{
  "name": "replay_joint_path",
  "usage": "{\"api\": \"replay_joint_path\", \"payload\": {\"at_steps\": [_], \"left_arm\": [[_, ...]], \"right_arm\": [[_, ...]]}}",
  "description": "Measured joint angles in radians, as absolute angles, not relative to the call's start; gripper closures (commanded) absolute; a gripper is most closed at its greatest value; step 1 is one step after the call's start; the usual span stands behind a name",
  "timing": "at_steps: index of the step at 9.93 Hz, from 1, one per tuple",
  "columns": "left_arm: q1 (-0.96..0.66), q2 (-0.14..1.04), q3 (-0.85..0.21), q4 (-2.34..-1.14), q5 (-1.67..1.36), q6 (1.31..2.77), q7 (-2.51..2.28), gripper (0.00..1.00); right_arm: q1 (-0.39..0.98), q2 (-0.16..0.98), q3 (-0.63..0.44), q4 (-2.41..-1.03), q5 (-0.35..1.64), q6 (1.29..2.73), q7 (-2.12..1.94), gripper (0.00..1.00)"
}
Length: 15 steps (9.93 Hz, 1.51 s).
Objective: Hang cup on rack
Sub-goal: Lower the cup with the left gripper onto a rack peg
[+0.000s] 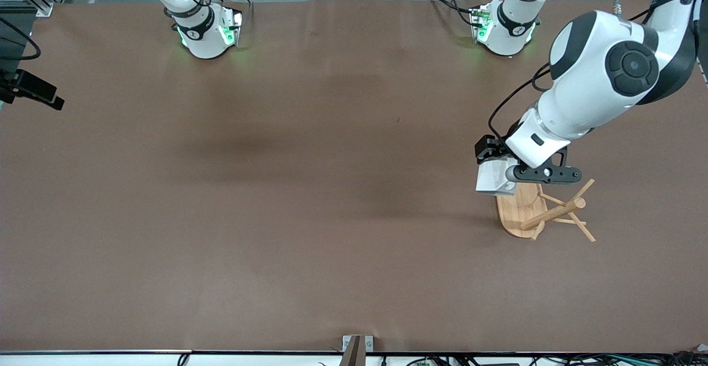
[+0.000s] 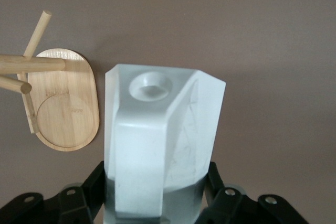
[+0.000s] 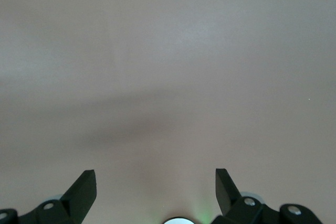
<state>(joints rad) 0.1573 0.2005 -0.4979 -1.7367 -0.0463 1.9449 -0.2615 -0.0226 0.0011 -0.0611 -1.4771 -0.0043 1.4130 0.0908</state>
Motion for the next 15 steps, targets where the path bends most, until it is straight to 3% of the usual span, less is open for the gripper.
{"api": "replay_joint_path", "payload": {"at_steps": [6, 15], "left_arm": [[0.135, 0.175, -0.348, -1.864, -0.166, 2.071, -0.007, 1.0], [0.13, 0.189, -0.335, -1.935, -0.174, 2.164, 0.058, 1.0]], "right_arm": [[-0.024, 0.007, -0.061, -1.477, -0.007, 1.436, 0.084, 0.0], [-0.024, 0.008, -0.061, -1.477, -0.007, 1.443, 0.042, 0.0]]}}
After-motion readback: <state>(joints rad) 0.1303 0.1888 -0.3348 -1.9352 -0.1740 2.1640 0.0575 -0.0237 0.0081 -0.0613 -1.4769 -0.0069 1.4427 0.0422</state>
